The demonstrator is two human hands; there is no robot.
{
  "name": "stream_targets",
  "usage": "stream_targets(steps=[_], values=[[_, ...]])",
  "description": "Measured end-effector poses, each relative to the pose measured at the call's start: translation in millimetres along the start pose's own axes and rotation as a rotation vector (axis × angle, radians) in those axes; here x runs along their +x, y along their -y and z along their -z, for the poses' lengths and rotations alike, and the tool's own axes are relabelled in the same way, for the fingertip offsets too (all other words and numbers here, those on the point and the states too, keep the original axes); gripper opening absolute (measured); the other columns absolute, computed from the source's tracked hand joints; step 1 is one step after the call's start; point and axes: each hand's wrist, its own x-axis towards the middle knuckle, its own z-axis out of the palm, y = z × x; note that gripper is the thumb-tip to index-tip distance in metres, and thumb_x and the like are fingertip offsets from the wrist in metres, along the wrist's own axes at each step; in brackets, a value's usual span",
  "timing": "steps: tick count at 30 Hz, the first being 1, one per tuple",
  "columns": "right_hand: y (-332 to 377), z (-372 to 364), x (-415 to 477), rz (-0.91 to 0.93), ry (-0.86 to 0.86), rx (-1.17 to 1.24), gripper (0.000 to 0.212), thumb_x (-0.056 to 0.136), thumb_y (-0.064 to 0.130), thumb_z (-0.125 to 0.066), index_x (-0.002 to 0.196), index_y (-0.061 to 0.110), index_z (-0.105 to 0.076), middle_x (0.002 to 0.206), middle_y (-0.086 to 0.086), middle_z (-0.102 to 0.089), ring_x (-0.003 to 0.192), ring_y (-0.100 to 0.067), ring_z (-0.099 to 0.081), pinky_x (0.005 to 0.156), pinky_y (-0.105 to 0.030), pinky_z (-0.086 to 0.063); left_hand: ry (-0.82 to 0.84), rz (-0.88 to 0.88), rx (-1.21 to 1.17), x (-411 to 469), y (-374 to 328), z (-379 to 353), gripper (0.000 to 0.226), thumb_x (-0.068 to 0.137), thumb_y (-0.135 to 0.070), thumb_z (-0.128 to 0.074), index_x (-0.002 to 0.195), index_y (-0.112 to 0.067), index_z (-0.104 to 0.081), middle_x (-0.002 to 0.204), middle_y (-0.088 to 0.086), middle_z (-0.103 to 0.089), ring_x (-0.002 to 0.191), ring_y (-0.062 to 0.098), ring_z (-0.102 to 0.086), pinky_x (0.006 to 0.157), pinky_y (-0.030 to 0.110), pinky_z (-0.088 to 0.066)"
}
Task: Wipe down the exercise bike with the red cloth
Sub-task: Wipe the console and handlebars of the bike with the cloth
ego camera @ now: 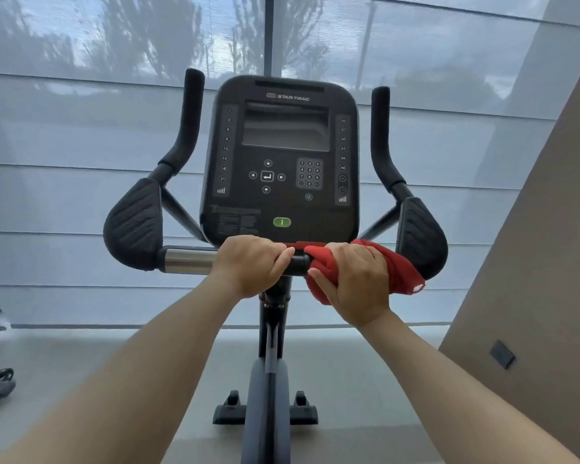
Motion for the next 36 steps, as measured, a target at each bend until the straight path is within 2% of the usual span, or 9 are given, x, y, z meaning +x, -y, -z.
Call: stream_targets(steps=[3,5,8,11,16,21,25,30,36], values=[[-9.4,3.9,-0.4,0.085,0.005,0.023,0.055,0.088,0.057,-0.043,0.110,0.011,-0.064,0.091,-0.002,-0.070,0.080,-0.025,-0.065,0.081,-0.039,-0.049,-0.018,0.009,0.005,0.6,-0.7,-2.1,0.052,0.089,-0.049,-0.004,0.063,-0.027,-0.043,0.066,-0.007,-0.063,0.060,0.018,-0.061,0.043,0.024,-0.012],[-11.2,6.1,-2.7,0.020,0.034,0.036,0.067,0.087,0.060,-0.041,0.122,0.005,-0.057,0.106,-0.007,-0.068,0.094,-0.027,-0.064,0.089,-0.042,-0.045,-0.022,0.015,0.015,1.3,-0.4,-2.0,0.055,0.089,-0.050,-0.003,0.065,-0.027,-0.046,0.066,-0.008,-0.063,0.060,0.018,-0.060,0.044,0.023,-0.012],[-3.1,7.5,-10.7,-0.160,0.097,-0.028,0.077,0.087,0.067,-0.027,0.125,0.005,-0.052,0.137,-0.017,-0.048,0.129,-0.036,-0.040,0.103,-0.051,-0.027,-0.029,0.013,0.013,0.6,-1.4,-1.0,0.055,0.090,-0.049,-0.003,0.065,-0.027,-0.047,0.064,-0.009,-0.062,0.058,0.016,-0.059,0.043,0.022,-0.013],[6.0,5.0,-14.2,-0.322,0.093,-0.086,0.079,0.086,0.070,-0.020,0.126,0.009,-0.051,0.145,-0.019,-0.036,0.139,-0.039,-0.020,0.110,-0.053,-0.008,-0.037,0.012,0.011,0.5,-1.1,0.6,0.050,0.091,-0.048,-0.006,0.062,-0.027,-0.041,0.060,-0.009,-0.059,0.054,0.015,-0.058,0.043,0.021,-0.012],[29.2,-2.0,-4.5,-0.408,0.002,0.016,0.075,0.092,0.061,-0.011,0.113,0.011,-0.063,0.117,-0.009,-0.062,0.120,-0.034,-0.044,0.107,-0.051,-0.022,-0.030,-0.020,0.000,0.8,-0.6,-0.1,0.049,0.094,-0.046,-0.010,0.065,-0.027,-0.044,0.066,-0.009,-0.063,0.060,0.015,-0.061,0.043,0.022,-0.015],[22.8,-0.3,-3.5,-0.289,-0.026,0.038,0.049,0.093,0.050,-0.031,0.093,0.015,-0.066,0.092,-0.002,-0.066,0.094,-0.025,-0.057,0.093,-0.040,-0.038,0.147,-0.071,-0.165,6.2,7.4,2.1,0.041,0.098,-0.047,-0.019,0.079,-0.029,-0.051,0.079,-0.010,-0.060,0.076,0.014,-0.060,0.048,0.024,-0.027],[24.4,2.5,6.0,-0.484,-0.082,-0.022,0.053,0.095,0.051,-0.027,0.075,0.017,-0.062,0.074,0.000,-0.064,0.077,-0.021,-0.055,0.086,-0.037,-0.040,0.172,-0.114,-0.189,-5.3,48.2,13.4,0.045,0.094,-0.055,-0.016,0.075,-0.029,-0.048,0.072,-0.011,-0.055,0.068,0.011,-0.055,0.047,0.023,-0.028],[52.6,-11.8,14.0,-0.302,-0.006,-0.089,0.054,0.093,0.054,-0.029,0.075,0.018,-0.065,0.071,0.002,-0.064,0.069,-0.018,-0.056,0.077,-0.034,-0.045,0.323,-0.022,-0.220,-2.2,62.7,14.7,0.058,0.096,-0.057,-0.016,0.062,-0.024,-0.051,0.058,-0.008,-0.054,0.055,0.006,-0.051,0.047,0.023,-0.029],[67.5,-22.5,18.1,-0.345,-0.165,-0.103,0.047,0.093,0.044,-0.036,0.068,0.016,-0.064,0.064,-0.001,-0.063,0.062,-0.019,-0.055,0.071,-0.034,-0.046,0.271,-0.041,-0.237,-2.2,62.9,9.5,0.058,0.098,-0.053,-0.017,0.060,-0.020,-0.046,0.059,-0.004,-0.052,0.055,0.013,-0.051,0.049,0.027,-0.031]])
